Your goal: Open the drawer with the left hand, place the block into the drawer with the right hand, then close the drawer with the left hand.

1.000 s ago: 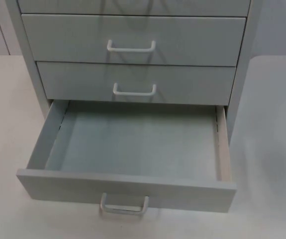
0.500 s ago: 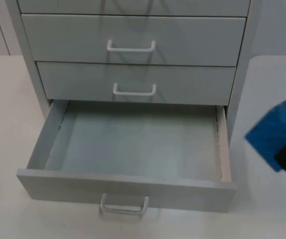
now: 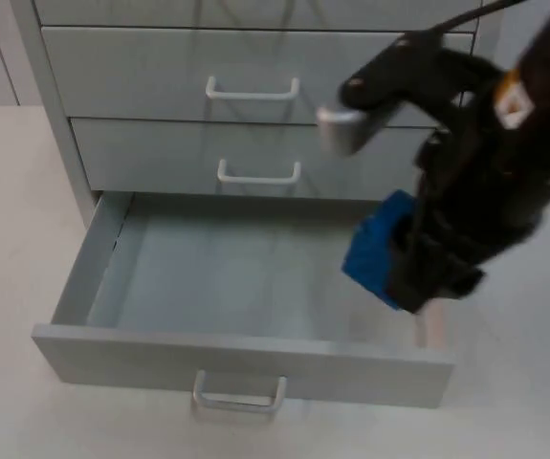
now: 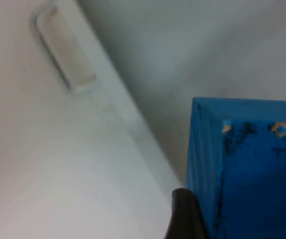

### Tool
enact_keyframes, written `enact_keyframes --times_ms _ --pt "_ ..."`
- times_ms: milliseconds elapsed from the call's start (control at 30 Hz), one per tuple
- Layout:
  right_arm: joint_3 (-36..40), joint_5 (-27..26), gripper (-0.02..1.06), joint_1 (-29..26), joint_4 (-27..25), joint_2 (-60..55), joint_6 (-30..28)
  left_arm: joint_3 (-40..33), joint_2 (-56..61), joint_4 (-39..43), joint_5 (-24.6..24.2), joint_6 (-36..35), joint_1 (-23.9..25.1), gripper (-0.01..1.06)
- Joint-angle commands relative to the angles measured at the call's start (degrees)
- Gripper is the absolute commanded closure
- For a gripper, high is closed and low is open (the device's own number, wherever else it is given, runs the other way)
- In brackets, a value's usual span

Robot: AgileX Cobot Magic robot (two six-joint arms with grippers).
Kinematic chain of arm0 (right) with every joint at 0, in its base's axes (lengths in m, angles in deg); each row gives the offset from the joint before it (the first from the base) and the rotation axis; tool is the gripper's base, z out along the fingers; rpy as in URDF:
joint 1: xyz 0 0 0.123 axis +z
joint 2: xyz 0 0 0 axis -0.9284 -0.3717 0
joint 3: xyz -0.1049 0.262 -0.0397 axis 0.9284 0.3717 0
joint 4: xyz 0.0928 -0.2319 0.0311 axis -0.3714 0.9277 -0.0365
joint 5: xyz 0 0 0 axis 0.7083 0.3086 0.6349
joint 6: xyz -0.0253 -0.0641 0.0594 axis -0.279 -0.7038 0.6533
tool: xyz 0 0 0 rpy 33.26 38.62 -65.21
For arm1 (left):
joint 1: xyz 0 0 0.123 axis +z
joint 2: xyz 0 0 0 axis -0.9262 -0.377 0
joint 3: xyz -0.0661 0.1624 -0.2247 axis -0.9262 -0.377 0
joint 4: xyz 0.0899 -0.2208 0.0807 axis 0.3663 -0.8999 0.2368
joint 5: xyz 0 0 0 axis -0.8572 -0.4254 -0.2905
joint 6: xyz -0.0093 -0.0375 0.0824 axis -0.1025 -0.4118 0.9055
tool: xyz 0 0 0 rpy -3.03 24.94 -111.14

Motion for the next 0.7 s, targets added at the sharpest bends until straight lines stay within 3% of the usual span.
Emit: enact_keyframes --times_ms 0,200,300,333,400,667 --pt "-4.62 -2.03 1.05 0.30 0.99 -5.49 -0.40 -0.33 0.40 -0.89 0.35 -0.39 -0.30 0.00" --pt "-6.48 -5.86 0.93 0.30 0.99 -10.70 1.01 -0.33 0.40 -0.89 0.35 -0.39 -0.30 0.00" --pt "-6.48 -8.10 0.62 0.30 1.04 -12.94 2.20 -0.33 0.40 -0.89 0.35 -0.39 -0.30 0.00" --pt "-6.48 -8.10 0.62 0.30 1.04 -12.94 2.20 -0.33 0.40 -0.89 0.35 -0.39 -0.30 0.00" --pt "-6.48 -8.62 0.47 0.30 1.04 -13.37 2.40 -0.33 0.40 -0.89 0.35 -0.39 -0.30 0.00" --pt "-6.61 -8.11 0.44 0.30 1.04 -12.98 2.34 -0.33 0.40 -0.89 0.35 -0.39 -0.30 0.00"
